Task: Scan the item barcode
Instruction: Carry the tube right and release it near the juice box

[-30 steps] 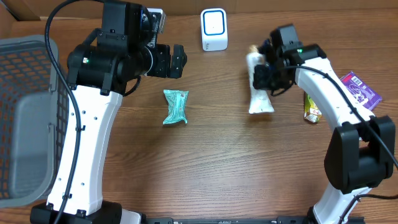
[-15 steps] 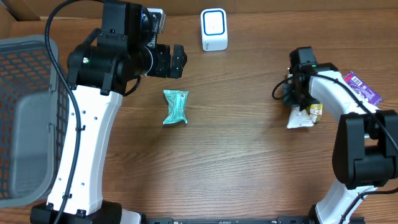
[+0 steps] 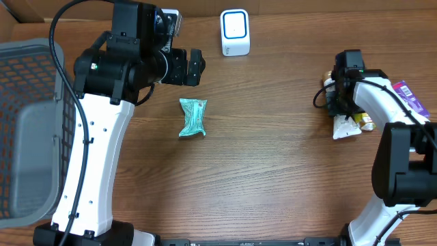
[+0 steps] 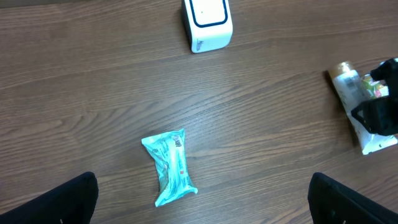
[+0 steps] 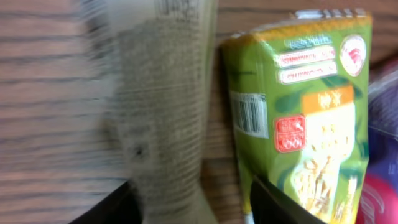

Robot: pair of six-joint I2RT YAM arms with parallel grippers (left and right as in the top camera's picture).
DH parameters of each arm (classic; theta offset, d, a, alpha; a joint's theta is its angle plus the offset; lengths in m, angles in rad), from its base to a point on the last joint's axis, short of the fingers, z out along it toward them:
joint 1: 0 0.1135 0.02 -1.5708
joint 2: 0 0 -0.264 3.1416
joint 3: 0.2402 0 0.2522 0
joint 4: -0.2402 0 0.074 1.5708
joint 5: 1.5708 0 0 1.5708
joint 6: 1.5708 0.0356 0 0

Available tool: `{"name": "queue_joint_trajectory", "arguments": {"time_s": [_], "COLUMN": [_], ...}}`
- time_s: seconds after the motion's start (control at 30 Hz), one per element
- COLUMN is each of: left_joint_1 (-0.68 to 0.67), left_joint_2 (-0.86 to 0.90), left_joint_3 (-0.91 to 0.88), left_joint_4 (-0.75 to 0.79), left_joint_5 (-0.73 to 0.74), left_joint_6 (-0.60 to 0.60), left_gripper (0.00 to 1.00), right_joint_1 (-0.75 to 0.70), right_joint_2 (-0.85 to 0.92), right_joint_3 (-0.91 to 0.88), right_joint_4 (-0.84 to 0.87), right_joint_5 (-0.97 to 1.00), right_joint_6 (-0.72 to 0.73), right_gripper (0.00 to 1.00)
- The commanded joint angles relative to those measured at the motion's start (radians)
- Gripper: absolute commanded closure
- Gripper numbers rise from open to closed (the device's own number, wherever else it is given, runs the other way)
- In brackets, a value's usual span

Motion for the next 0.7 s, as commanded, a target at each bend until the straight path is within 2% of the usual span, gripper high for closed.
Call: {"name": "queue_joint_trajectory", "arguments": {"time_s": [0.0,0.1,0.13,0.17,0.2,0.3,0.4,0.5,0.57,0.67], "left_joint_1": [0.000,0.000,0.000,0.000,0.000,0.000,0.000,0.000,0.000,0.000], "left_joint_2": [0.009,0.009,0.009,0.009,0.009,0.009,0.009,0.009,0.009,0.009], "left_joint_3": [0.003,0.003,0.003,0.003,0.003,0.003,0.003,0.003,0.003,0.003], "left_joint_4": [0.001,0.001,0.001,0.001,0.001,0.001,0.001,0.001,0.001,0.001], "left_joint_5": [0.008,0.007,0.008,0.008,0.008,0.007,0.007,0.008,0.008,0.008], "left_joint_6": [0.011,0.011,0.011,0.011,0.011,0.011,0.011,0.011,0.011,0.011], "left_gripper": [0.00,0.00,0.00,0.00,0.00,0.00,0.00,0.00,0.01,0.00], "right_joint_1": [-0.013,-0.010,-0.009,-0.009,-0.009,-0.009,-0.009,-0.007,0.006,0.060], "right_joint_2": [-0.025,-0.049,-0.059,-0.069,-0.075,-0.082,-0.082,-0.082,-0.080,-0.080], "right_joint_3": [0.034,0.089,0.118,0.153,0.185,0.288,0.354,0.351,0.321,0.263], "right_joint_4": [-0.003,-0.019,-0.033,-0.053,-0.073,-0.144,-0.184,-0.158,-0.114,-0.038], "right_joint_5": [-0.005,-0.094,-0.119,-0.148,-0.182,-0.330,-0.569,-0.883,-1.025,-1.101], "right_joint_6": [0.033,0.033,0.033,0.034,0.034,0.034,0.061,0.127,0.136,0.156], "right_gripper": [0.37,0.22,0.15,0.04,0.00,0.00,0.00,0.00,0.00,0.00]}}
